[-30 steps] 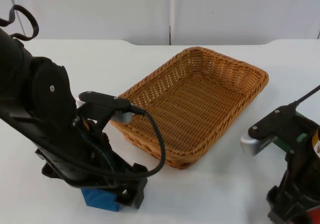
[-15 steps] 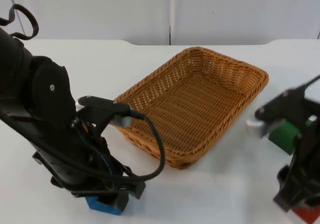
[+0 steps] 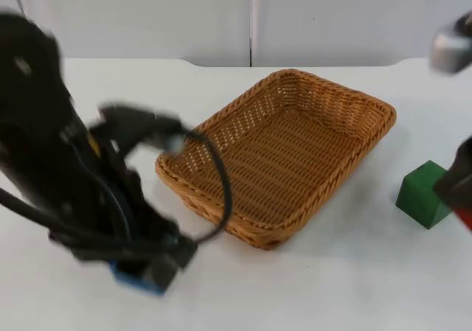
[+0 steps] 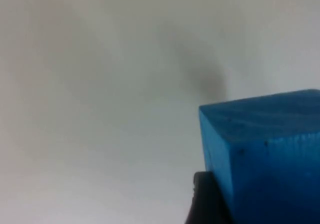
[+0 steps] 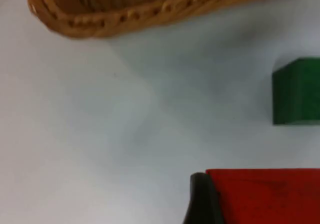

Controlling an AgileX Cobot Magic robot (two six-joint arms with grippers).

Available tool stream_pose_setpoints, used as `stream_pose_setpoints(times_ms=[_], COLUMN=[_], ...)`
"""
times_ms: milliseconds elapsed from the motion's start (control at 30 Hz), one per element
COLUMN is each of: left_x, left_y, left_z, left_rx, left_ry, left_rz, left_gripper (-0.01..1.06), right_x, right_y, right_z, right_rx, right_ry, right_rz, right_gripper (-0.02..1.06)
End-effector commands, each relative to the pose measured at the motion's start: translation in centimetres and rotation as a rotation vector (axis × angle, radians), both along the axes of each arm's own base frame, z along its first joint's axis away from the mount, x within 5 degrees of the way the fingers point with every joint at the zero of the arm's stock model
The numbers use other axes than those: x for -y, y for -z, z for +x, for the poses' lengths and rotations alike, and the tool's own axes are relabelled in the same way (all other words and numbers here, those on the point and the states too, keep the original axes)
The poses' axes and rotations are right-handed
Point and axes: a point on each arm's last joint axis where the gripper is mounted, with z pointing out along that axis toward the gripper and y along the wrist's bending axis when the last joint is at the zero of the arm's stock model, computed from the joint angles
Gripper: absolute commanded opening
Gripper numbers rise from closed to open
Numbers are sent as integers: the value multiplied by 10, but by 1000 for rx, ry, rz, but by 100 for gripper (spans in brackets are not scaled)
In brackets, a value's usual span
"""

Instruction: Pick up one cube with each hand and place exactly two cubes into the same basket, leaving the remaining cube outside.

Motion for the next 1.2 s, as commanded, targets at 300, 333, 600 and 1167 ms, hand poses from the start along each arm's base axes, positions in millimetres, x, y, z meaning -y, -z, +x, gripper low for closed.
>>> stream_pose_setpoints(times_ms=[300,333,600,1167], left_x=[-10,-10,-9,-6], left_y=[-79,-80,-82,-89], left_z=[-18,-19,-16,-6], left_rx=[257,259,294,416], left_ry=[5,5,-2,-35], left_rz=[-149,-150,-166,-227], left_gripper=[0,0,0,0], right_x=[11,11,10,9], right_y=[-27,-27,-28,-35], right_z=[-13,-13,-11,-4], right_rx=[77,77,86,130], right_ry=[7,7,28,72], right_rz=[55,55,85,160], right_gripper=[0,0,0,0])
